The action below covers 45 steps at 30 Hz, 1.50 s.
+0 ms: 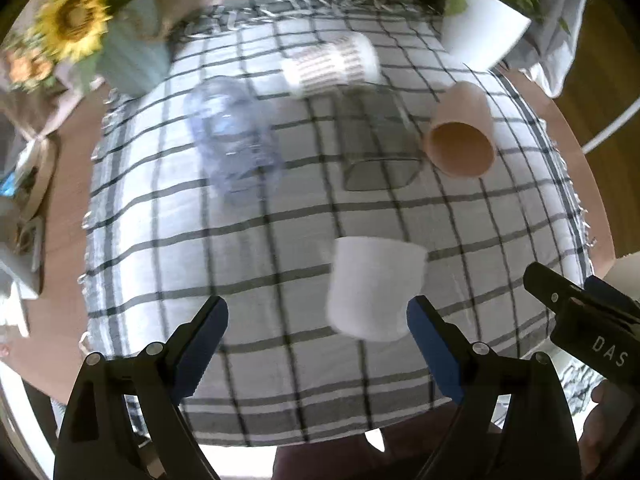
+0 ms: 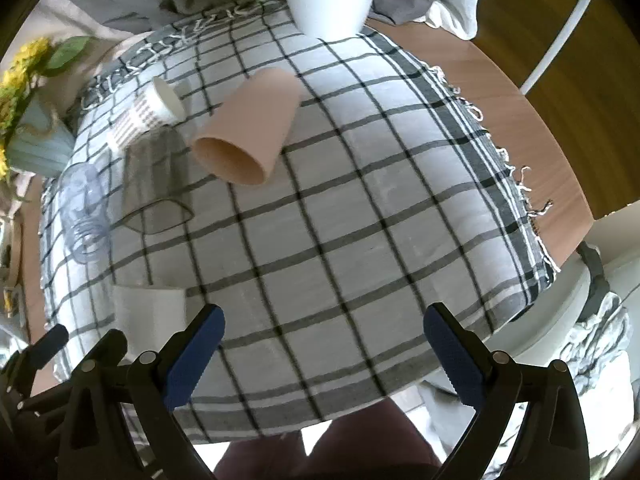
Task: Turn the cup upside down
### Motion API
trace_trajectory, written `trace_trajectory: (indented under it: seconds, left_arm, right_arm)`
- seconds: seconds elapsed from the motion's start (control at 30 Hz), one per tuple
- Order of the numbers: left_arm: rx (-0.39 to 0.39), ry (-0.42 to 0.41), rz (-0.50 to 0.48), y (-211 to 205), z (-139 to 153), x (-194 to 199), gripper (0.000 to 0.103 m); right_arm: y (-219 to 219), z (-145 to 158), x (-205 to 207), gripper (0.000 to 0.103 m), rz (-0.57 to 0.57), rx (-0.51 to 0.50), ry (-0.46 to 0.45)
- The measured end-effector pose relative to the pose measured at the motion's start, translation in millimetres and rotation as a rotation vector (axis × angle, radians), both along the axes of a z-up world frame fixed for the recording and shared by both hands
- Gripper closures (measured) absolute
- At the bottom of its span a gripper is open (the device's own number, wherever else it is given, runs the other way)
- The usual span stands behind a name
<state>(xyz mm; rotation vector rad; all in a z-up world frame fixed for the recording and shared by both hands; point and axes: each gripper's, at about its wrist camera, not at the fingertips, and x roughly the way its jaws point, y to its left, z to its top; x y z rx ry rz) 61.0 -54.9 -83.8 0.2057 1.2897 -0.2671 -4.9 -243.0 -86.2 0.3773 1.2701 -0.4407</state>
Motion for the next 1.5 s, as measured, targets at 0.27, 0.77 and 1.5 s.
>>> trace_trajectory:
  seconds: [0.27,0.77,1.5]
  left_arm:
    - [0.017,-0.041,0.090,48,6,-7,0.011]
    - [0.049,-0.034,0.184,120,-14,-7,0.011]
    - [0.028,-0.012,0.166,112,-27,3,0.011]
  right_arm:
    - [40,5,0,0.003,0.069,0.022,-0.032]
    - [121,-11,17,0.003,0.216,0.057,-0.068]
    - [115,-40,34,0.035,0.234,0.215,0.010]
